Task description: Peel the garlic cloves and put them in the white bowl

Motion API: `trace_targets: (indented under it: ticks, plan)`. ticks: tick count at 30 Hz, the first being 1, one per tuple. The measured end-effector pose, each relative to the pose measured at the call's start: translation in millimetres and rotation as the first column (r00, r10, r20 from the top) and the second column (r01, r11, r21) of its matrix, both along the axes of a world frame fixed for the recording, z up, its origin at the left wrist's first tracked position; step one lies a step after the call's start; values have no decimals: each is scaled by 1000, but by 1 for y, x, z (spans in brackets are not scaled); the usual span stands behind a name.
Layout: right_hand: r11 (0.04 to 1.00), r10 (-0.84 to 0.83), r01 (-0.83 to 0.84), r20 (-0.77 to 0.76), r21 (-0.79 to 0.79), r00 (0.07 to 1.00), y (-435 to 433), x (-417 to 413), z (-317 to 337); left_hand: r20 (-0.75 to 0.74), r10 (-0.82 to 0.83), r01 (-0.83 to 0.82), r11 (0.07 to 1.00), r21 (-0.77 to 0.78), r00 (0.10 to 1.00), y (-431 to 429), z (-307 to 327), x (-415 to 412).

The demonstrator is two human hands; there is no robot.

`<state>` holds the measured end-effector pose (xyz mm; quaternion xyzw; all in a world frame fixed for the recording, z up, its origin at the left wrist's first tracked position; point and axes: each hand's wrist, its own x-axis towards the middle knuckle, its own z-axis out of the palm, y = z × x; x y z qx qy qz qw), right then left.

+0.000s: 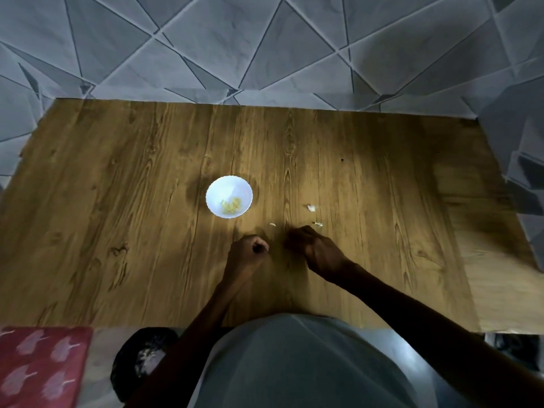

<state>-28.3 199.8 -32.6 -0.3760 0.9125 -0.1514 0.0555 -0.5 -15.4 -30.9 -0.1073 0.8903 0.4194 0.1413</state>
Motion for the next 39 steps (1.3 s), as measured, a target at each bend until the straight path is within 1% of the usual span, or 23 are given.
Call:
trace_targets:
  ticks: [5,8,10,12,14,15,16,17,18,19,20,21,23,25,28,30,31,34,35,37,39]
  plan:
    - [985,144,-150,-67,-84,987,14,-9,5,7,20,-21,994,108,1000,0,-3,2]
    - [982,175,-183,-126,-56,976,16,-17,0,67,109,-121,965,232,992,1,-5,5]
    - [989,133,-140,-113,-56,985,11,-18,-7,133,170,-207,915,347,976,0,-5,7]
    - [995,-7,0,-60,-104,998,5,-15,-17,208,242,-314,821,477,948,2,-2,8]
    - [967,-206,210,44,-142,978,-8,-6,-12,309,322,-445,687,574,895,9,3,6]
    - [929,-297,318,132,-191,946,-16,-2,-8,370,349,-508,619,599,861,14,4,4]
    - [866,-368,426,244,-261,897,-25,3,-1,438,368,-572,549,610,820,18,6,2]
    - [799,-394,509,360,-320,846,-35,7,7,518,381,-643,465,608,766,23,6,-2]
    - [752,-384,550,437,-363,813,-43,11,13,601,382,-712,376,593,702,28,6,-5]
    - [739,-353,552,476,-385,805,-49,14,18,673,364,-765,289,576,644,31,5,-8]
    - [759,-318,523,480,-388,818,-54,17,26,726,330,-797,223,561,603,35,7,-10]
    - [790,-288,481,463,-380,838,-57,19,31,755,283,-805,159,571,592,38,9,-12]
    - [828,-270,428,411,-363,871,-57,20,39,765,228,-794,76,603,602,43,16,-15]
    - [816,-285,439,398,-378,872,-53,19,42,756,226,-784,71,616,614,46,24,-17]
    - [767,-342,486,374,-419,862,-42,12,43,744,277,-787,91,610,608,47,29,-21]
    - [764,-385,496,325,-412,864,-30,4,36,742,290,-786,67,614,604,44,29,-24]
    - [780,-404,499,305,-377,862,-24,0,32,738,298,-784,65,617,606,40,28,-25]
    - [847,-415,482,286,-225,864,-8,-8,18,704,354,-777,125,617,616,25,23,-28]
    - [866,-417,468,266,-174,869,-5,-8,12,692,379,-777,133,616,614,18,21,-28]
    - [884,-439,461,204,-78,875,-6,-6,2,677,416,-777,132,615,607,6,20,-26]
    - [897,-434,441,125,-30,892,-13,-2,-6,673,445,-786,128,605,591,-4,19,-21]
